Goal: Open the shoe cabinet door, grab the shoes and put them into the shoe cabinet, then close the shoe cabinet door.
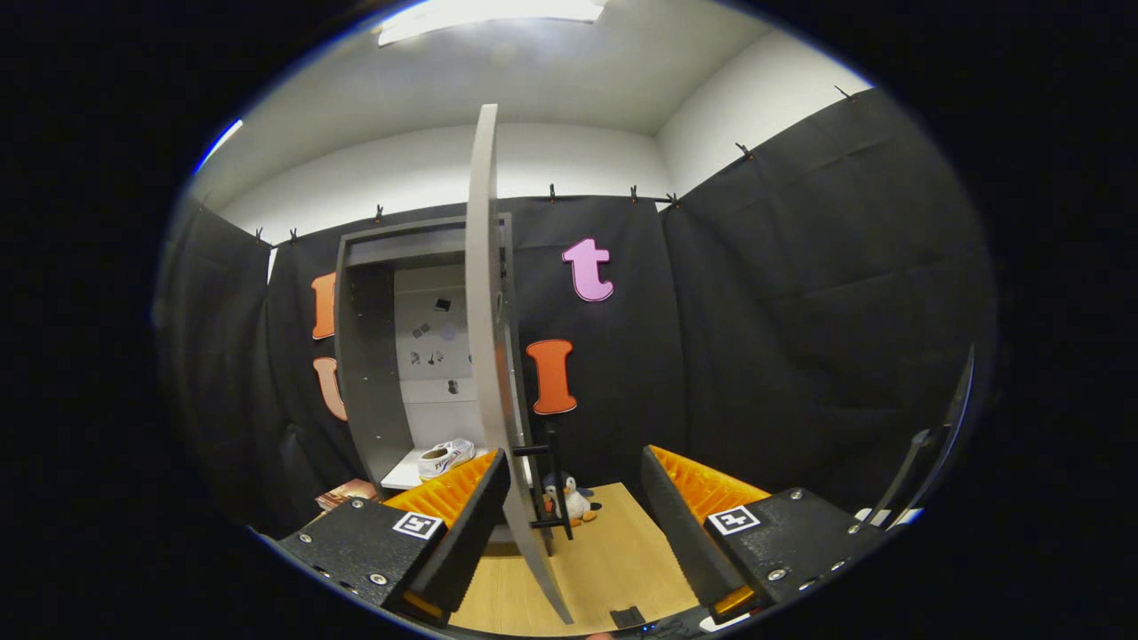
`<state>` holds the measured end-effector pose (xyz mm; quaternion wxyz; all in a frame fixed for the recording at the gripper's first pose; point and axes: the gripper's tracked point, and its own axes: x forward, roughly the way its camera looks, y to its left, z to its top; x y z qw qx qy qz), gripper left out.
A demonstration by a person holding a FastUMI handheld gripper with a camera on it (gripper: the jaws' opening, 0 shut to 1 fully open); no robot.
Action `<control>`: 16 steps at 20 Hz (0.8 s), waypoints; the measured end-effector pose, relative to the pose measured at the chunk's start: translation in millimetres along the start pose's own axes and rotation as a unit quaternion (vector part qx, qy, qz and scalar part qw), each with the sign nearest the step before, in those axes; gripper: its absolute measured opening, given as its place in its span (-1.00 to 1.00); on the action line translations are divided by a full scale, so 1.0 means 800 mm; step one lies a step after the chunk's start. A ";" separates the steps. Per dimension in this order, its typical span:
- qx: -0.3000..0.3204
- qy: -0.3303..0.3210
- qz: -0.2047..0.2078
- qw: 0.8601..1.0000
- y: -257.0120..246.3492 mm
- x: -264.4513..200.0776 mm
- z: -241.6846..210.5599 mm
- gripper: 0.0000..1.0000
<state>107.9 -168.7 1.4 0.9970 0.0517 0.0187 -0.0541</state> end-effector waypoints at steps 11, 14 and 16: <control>0.021 0.036 0.039 0.998 -0.014 0.046 -0.052 0.89; 0.023 0.035 0.050 0.998 -0.007 0.050 -0.055 0.89; 0.022 0.035 0.056 0.998 -0.002 0.053 -0.058 0.89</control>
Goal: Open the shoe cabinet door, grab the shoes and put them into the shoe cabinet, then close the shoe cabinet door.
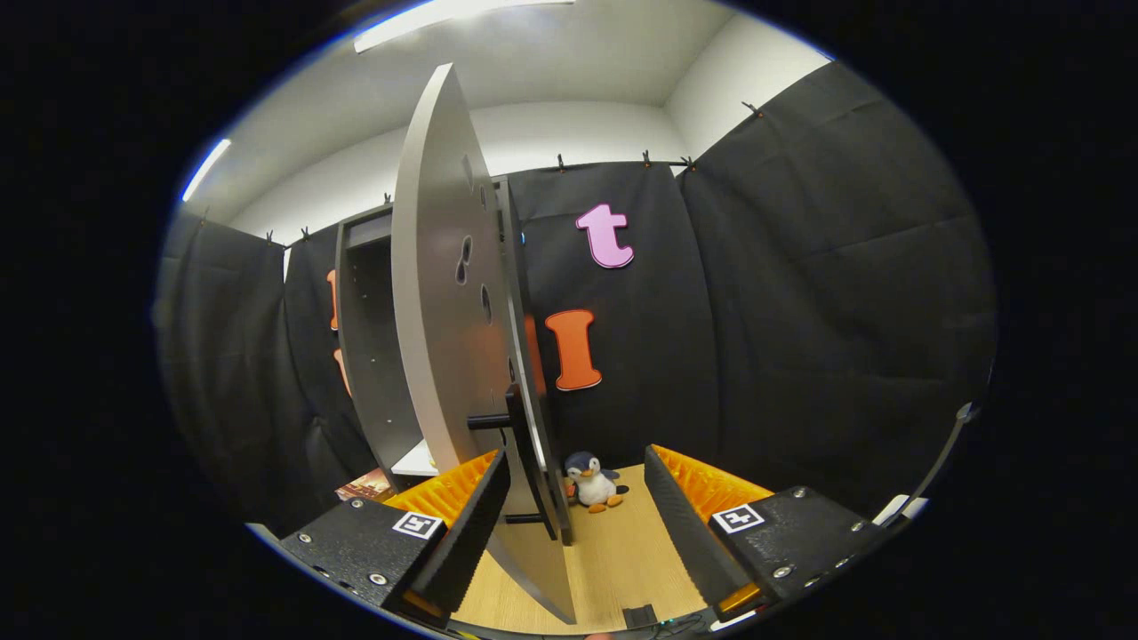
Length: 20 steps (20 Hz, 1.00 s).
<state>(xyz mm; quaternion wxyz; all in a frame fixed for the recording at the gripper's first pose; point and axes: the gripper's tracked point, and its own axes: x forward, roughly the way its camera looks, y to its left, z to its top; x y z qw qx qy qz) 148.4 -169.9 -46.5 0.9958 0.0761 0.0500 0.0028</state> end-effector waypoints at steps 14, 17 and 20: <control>0.006 -0.010 0.023 1.000 0.059 -0.004 -0.004 0.83; 0.004 -0.007 0.045 0.999 0.089 -0.003 -0.008 0.83; 0.003 -0.004 0.071 0.997 0.118 0.001 -0.009 0.83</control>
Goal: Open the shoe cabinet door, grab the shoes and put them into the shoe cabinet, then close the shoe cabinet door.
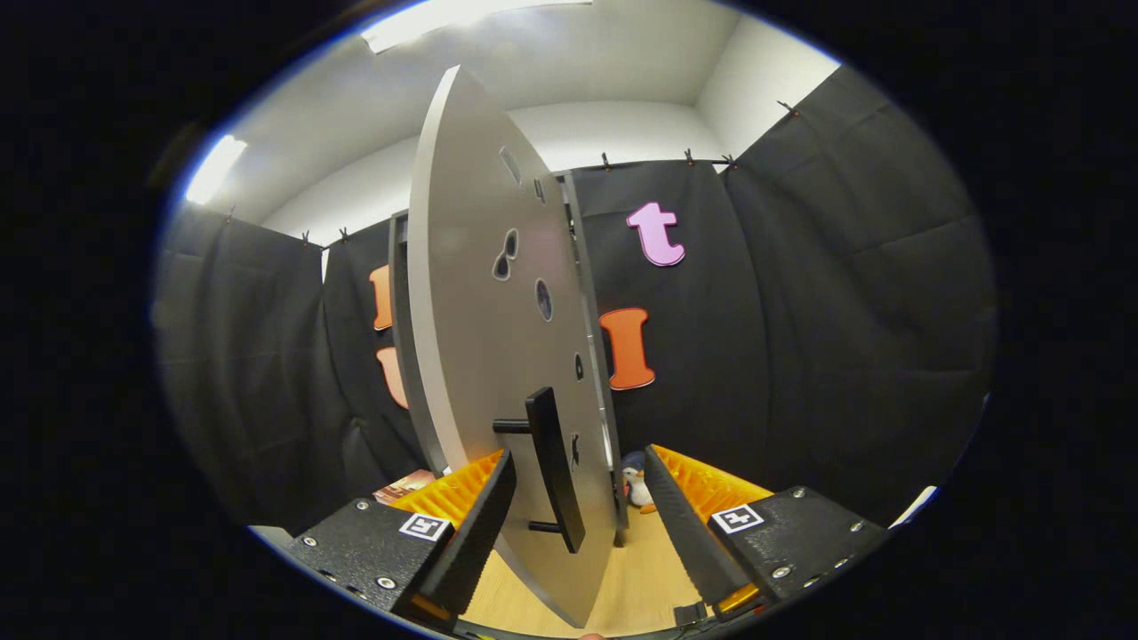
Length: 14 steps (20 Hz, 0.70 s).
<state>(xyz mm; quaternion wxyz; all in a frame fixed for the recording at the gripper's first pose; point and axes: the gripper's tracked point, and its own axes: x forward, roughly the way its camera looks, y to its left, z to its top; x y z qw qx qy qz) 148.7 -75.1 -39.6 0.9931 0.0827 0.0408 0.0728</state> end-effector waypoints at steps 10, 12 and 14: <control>0.014 0.013 0.058 0.998 0.051 0.046 -0.009 0.83; 0.013 0.016 0.066 0.998 0.067 0.052 -0.012 0.83; 0.008 0.017 0.075 0.997 0.083 0.056 -0.015 0.83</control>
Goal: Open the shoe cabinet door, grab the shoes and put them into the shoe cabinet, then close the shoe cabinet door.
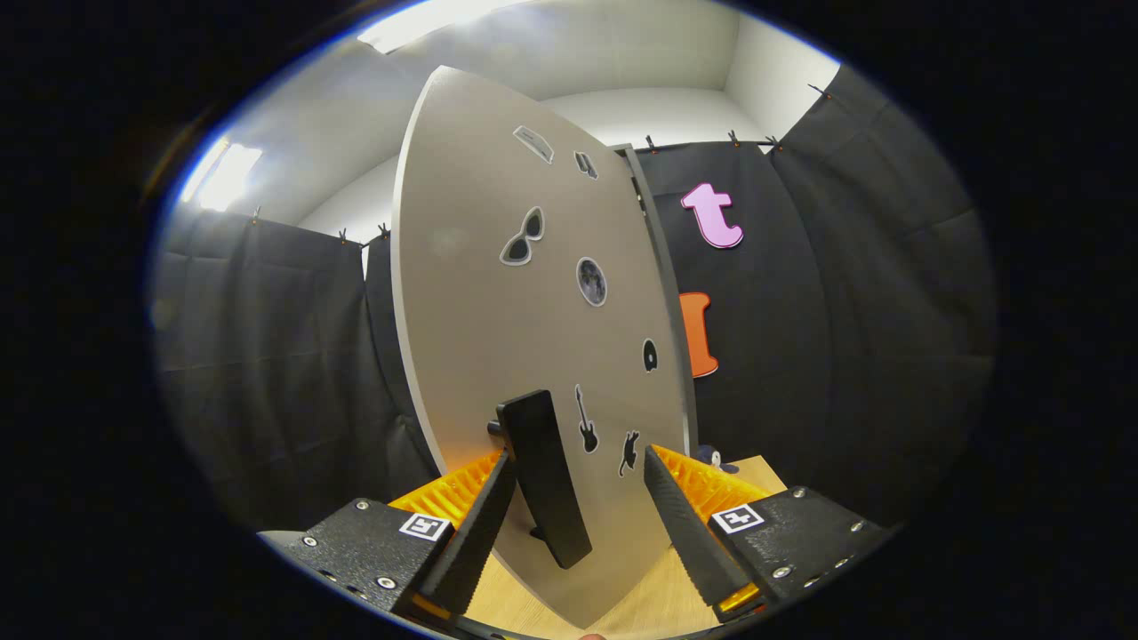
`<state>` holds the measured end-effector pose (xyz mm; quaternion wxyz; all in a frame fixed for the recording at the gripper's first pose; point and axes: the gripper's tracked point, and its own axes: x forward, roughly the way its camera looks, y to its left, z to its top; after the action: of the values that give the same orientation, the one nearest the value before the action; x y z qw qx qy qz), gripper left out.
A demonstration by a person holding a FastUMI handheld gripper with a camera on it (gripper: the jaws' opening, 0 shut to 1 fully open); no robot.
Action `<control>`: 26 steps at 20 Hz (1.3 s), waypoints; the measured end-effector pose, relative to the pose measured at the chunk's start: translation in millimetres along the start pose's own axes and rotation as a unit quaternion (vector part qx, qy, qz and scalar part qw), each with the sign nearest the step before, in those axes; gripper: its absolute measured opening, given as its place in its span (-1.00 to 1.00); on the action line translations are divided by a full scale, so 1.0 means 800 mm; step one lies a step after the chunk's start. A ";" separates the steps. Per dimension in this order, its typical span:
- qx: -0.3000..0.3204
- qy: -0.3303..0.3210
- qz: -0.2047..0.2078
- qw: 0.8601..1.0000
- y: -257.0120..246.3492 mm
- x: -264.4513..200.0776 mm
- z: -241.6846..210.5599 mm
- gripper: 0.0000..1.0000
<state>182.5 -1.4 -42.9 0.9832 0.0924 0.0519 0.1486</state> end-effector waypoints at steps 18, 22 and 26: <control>-0.032 0.017 0.057 0.998 0.136 0.153 -0.039 0.90; -0.030 0.014 0.037 0.999 0.153 0.181 -0.044 0.88; -0.036 0.009 0.010 0.999 0.162 0.208 -0.043 0.87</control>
<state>300.0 176.0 -63.1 0.9839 0.0564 0.0542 0.1609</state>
